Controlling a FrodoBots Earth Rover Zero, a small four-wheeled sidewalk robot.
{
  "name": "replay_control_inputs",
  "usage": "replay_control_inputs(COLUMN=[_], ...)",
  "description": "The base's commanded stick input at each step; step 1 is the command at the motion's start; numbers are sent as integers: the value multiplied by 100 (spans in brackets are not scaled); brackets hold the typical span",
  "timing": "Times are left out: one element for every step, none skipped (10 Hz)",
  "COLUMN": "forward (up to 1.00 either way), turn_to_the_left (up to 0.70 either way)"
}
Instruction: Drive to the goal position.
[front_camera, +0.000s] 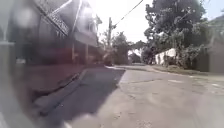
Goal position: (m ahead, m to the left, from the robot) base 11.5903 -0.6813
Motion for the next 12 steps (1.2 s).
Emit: replay_control_inputs(forward=[100, 100, 100, 100, 100, 100, 100, 100, 100, 100, 100, 100], turn_to_the_left=[0, 0, 0, 0, 0, 0, 0, 0, 0, 0, 0, 0])
